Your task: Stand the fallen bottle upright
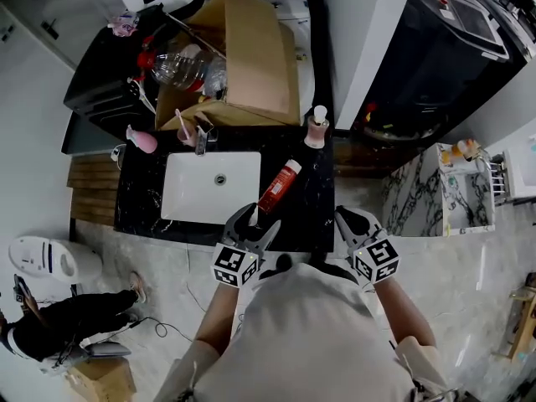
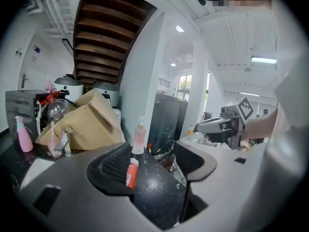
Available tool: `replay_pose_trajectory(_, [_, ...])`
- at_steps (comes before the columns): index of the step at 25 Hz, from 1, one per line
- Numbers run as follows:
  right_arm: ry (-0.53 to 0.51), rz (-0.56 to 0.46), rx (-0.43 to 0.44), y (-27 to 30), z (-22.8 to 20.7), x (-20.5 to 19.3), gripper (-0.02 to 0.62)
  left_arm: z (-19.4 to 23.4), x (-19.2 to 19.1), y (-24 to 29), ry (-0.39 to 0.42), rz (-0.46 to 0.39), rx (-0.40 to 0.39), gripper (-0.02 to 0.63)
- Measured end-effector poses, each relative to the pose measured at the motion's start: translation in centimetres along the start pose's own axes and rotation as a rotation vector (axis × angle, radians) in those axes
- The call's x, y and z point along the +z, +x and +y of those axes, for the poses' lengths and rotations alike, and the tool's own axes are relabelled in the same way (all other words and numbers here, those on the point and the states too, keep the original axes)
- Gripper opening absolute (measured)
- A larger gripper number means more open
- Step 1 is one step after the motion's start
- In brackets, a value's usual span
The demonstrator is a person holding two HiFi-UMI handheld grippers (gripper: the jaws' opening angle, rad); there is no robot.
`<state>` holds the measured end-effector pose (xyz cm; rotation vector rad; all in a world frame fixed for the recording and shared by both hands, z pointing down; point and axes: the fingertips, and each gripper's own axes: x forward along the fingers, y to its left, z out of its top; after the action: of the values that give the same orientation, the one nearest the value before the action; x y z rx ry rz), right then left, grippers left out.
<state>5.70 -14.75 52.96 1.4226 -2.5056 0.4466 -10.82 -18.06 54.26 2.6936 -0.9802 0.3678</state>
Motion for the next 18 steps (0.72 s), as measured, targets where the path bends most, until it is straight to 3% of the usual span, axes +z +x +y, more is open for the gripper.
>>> replay_pose_trajectory(7, [-0.004, 0.01, 0.037, 0.6, -3.0, -0.4, 0.038, 0.3, -0.5, 4.5, 0.026, 0.052, 0.028, 0.299])
replay_pose_trajectory(18, [0.009, 0.035, 0.077, 2.2, -6.3, -1.1, 0.038, 2.0, -3.1, 11.5, 0.117, 0.213, 0.033, 0.314])
